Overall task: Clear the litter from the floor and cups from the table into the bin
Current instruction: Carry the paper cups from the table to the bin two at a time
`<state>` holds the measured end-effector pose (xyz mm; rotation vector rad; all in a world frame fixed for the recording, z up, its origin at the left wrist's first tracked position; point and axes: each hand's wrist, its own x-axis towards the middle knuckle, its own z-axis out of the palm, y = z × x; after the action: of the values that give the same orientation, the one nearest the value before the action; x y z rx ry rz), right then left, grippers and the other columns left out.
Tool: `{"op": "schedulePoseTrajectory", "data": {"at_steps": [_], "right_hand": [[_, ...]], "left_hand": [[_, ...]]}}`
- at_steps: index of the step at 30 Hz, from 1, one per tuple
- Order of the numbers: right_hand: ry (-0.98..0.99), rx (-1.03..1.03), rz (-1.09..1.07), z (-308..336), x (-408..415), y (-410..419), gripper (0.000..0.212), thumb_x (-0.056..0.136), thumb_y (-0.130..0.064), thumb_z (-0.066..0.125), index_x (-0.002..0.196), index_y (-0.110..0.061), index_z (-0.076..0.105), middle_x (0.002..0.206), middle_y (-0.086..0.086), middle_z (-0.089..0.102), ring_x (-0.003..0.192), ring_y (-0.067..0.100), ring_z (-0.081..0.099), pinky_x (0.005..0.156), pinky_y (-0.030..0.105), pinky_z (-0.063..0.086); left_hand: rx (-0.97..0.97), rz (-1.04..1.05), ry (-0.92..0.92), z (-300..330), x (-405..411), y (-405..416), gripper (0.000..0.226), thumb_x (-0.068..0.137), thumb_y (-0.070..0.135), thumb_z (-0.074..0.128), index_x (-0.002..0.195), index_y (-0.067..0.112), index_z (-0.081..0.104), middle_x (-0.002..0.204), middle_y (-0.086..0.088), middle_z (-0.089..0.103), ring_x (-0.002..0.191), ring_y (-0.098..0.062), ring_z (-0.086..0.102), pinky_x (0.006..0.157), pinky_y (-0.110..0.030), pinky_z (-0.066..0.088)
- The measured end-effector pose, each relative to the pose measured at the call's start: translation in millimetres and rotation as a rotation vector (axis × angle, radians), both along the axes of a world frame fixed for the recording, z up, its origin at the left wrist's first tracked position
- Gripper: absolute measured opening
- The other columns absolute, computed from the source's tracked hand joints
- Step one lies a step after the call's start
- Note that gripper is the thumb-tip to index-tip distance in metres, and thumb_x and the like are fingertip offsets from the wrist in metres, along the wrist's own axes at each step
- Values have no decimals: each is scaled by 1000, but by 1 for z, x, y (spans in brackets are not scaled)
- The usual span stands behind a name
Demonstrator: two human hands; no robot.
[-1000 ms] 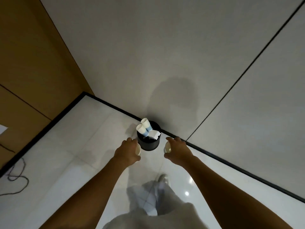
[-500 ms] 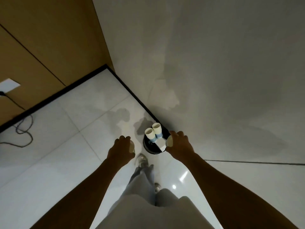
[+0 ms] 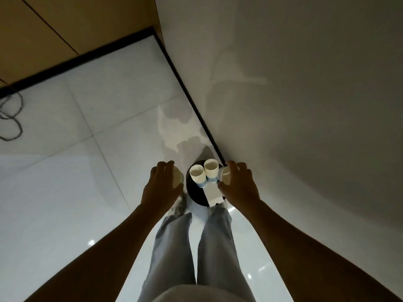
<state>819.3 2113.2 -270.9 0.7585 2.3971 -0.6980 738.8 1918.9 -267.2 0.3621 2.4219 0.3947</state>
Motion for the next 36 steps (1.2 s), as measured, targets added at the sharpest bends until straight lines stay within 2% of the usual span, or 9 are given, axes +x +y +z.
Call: {"op": "schedulePoseTrajectory", "data": {"at_steps": [9, 14, 20, 22, 24, 26, 29, 33, 36], "right_hand": [[-9, -11, 210, -171, -33, 25, 66, 86, -29, 67, 142, -20, 33, 143, 10, 36, 127, 29, 39, 92, 37, 49], [-8, -3, 361, -231, -52, 27, 69, 87, -33, 67, 144, -17, 31, 141, 12, 38, 125, 29, 43, 93, 35, 46], [-357, -118, 522, -271, -62, 36, 75, 89, -26, 63, 151, -21, 21, 150, 13, 27, 133, 36, 33, 104, 43, 39], [-406, -122, 554, -283, -56, 36, 79, 90, -25, 63, 153, -22, 16, 154, 13, 21, 137, 36, 29, 107, 43, 36], [-396, -123, 554, -293, -49, 33, 83, 90, -26, 64, 154, -25, 11, 158, 10, 13, 141, 34, 21, 110, 44, 33], [-360, -106, 540, -297, -44, 30, 87, 89, -26, 66, 154, -29, 7, 160, 7, 5, 144, 34, 13, 112, 46, 30], [-257, -39, 542, -284, -42, 23, 86, 88, -29, 67, 153, -29, 10, 160, 9, 6, 145, 33, 12, 111, 45, 31], [-133, -42, 505, -236, -45, 7, 74, 91, -26, 62, 151, -24, 20, 156, 8, 21, 140, 28, 25, 107, 40, 36], [-85, -38, 536, -183, -42, -10, 65, 93, -27, 58, 149, -21, 26, 151, 5, 30, 137, 26, 32, 106, 36, 37]], "left_hand": [[81, 82, -34, -180, -3, 60, 72, 83, 29, 70, 143, 12, 33, 139, -9, 37, 127, -27, 37, 93, -38, 47], [55, 122, -82, -248, -1, 67, 73, 82, 33, 72, 142, 14, 35, 138, -7, 40, 126, -25, 40, 94, -34, 45], [3, 4, -244, -291, 11, 68, 80, 77, 35, 76, 143, 16, 34, 140, -7, 41, 124, -25, 46, 95, -31, 43], [-27, -43, -265, -303, 18, 70, 81, 79, 37, 74, 145, 15, 30, 142, -6, 38, 127, -25, 43, 98, -31, 42], [-42, -78, -260, -311, 24, 72, 85, 82, 37, 71, 148, 13, 23, 148, -8, 31, 135, -26, 34, 104, -33, 39], [-38, -72, -251, -312, 26, 69, 94, 81, 37, 72, 151, 17, 13, 157, -9, 15, 144, -28, 17, 111, -39, 32], [-49, -76, -166, -292, 27, 52, 99, 80, 42, 72, 152, 22, 8, 160, -8, -1, 148, -28, 0, 117, -42, 20], [-63, -7, -149, -238, 27, 19, 84, 88, 44, 62, 152, 20, 12, 160, -6, 10, 147, -24, 9, 118, -37, 17], [-69, 64, -130, -181, 32, -5, 74, 92, 38, 57, 151, 18, 17, 158, -5, 18, 146, -22, 15, 117, -34, 18]]}}
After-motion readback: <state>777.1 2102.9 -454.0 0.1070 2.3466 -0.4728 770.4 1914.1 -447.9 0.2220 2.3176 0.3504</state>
